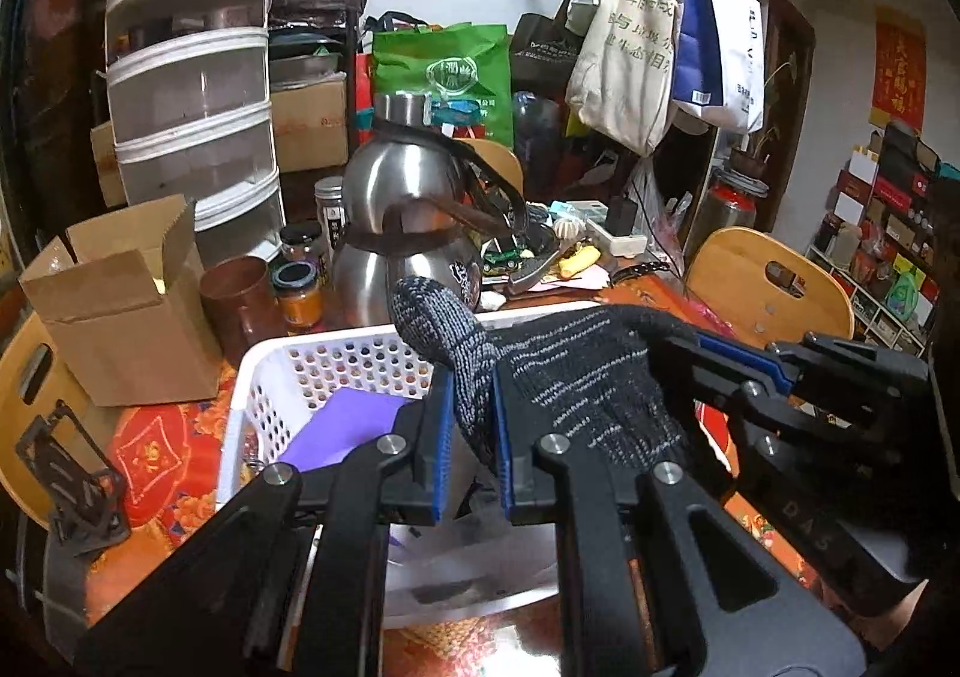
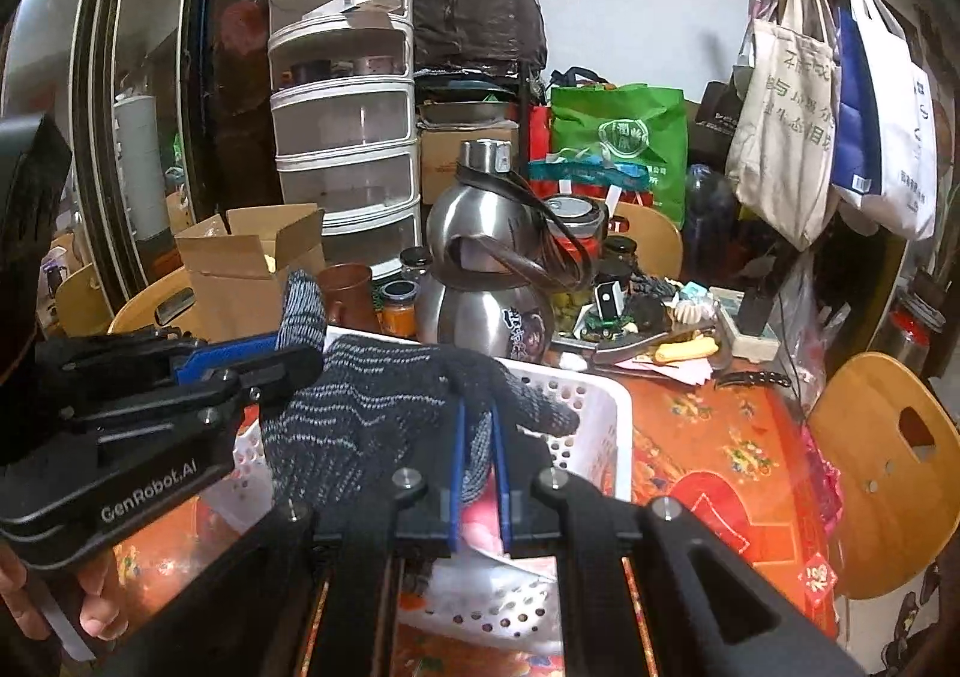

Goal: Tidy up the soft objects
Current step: 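Carry the gloves into the basket and open the right tool, then withdraw the right tool to the light blue moist toilet paper pack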

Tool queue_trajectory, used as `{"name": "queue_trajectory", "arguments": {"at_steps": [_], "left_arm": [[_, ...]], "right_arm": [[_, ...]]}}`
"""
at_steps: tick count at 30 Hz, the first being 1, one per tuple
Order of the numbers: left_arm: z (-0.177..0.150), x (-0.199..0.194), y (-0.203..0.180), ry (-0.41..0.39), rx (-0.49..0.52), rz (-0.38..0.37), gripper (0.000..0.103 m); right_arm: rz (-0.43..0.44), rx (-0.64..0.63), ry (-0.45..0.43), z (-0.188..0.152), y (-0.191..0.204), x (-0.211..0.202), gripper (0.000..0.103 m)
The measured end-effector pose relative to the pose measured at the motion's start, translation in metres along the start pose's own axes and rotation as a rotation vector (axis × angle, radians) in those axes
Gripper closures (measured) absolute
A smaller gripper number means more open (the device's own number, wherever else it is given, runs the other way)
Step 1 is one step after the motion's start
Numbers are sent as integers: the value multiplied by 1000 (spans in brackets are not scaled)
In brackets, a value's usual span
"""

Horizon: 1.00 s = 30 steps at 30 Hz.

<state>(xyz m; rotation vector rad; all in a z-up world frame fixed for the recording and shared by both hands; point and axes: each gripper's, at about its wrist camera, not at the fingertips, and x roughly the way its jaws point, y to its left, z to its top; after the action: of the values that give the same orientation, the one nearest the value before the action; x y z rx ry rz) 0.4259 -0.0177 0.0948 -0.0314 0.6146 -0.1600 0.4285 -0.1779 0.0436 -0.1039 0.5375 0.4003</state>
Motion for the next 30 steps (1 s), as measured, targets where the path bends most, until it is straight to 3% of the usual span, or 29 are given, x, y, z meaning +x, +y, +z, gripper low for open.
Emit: {"name": "queue_trajectory", "arguments": {"at_steps": [5,7,9,10,11,12,15,23,30], "left_arm": [[-4,24,-1,18,-9,12,91],[-6,34,1,36,-21,20,76],[-9,47,4,65,-21,21,27],[-10,51,4,74,-17,27,19],[-14,55,6,76,-13,44,12],[-17,55,9,65,-17,55,8],[-23,47,21,14,-44,69,7],[-36,43,48,53,-63,91,7],[-60,35,61,109,-86,104,7]], "right_arm": [[4,16,20,-6,-6,18,96],[-1,26,27,-10,-9,24,94],[-16,52,42,-15,-15,29,77],[-19,66,49,-17,-19,30,69],[-22,78,59,-20,-24,32,48],[-38,75,64,-23,-26,33,35],[-60,79,68,-29,-34,33,30],[-48,96,76,-39,-36,31,30],[27,163,88,-56,-33,12,29]]}}
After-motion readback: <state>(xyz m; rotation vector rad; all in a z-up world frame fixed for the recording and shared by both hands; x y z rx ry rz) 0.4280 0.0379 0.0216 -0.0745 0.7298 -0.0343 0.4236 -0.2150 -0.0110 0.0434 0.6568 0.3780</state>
